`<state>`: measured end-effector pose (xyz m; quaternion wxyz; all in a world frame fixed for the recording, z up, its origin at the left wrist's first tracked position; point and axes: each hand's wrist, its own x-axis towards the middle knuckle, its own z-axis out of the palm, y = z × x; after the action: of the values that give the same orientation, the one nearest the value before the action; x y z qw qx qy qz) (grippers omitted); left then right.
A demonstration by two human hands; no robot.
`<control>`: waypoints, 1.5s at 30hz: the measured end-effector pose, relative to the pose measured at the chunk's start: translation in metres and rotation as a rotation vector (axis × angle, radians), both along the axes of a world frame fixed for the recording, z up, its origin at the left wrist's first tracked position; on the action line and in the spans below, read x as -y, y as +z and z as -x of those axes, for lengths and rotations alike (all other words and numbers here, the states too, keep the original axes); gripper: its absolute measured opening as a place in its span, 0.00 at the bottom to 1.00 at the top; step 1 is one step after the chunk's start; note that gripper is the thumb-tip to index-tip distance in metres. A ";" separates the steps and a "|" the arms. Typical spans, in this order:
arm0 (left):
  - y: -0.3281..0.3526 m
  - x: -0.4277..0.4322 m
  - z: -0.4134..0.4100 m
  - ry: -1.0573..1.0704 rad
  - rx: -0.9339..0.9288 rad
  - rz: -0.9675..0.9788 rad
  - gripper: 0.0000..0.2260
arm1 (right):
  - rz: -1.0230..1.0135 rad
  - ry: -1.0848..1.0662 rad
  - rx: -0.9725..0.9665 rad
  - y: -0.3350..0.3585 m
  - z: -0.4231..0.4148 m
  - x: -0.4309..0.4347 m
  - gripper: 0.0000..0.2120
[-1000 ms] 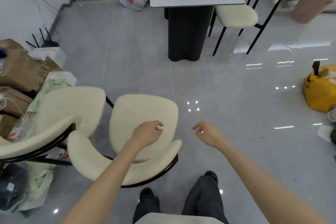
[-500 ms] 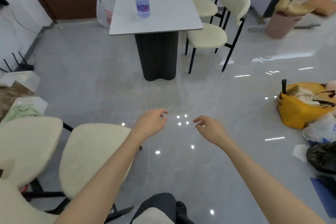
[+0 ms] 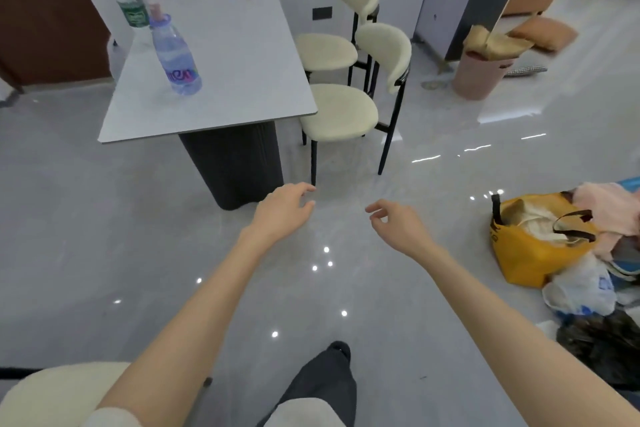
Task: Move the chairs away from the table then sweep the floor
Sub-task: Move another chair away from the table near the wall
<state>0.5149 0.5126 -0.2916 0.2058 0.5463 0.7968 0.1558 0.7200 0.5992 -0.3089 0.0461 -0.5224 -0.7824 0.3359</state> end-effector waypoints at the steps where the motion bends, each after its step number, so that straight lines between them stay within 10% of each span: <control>1: 0.004 -0.025 0.001 -0.011 0.006 0.004 0.17 | 0.000 -0.001 0.004 0.005 0.001 -0.023 0.15; 45: 0.025 -1.133 0.078 0.257 0.070 -0.107 0.23 | -0.171 0.284 0.033 0.041 0.099 -1.144 0.20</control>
<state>0.4365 1.6452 -0.2661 0.1826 0.4442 0.8430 0.2422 0.6206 1.7430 -0.2683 0.0295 -0.4063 -0.8746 0.2627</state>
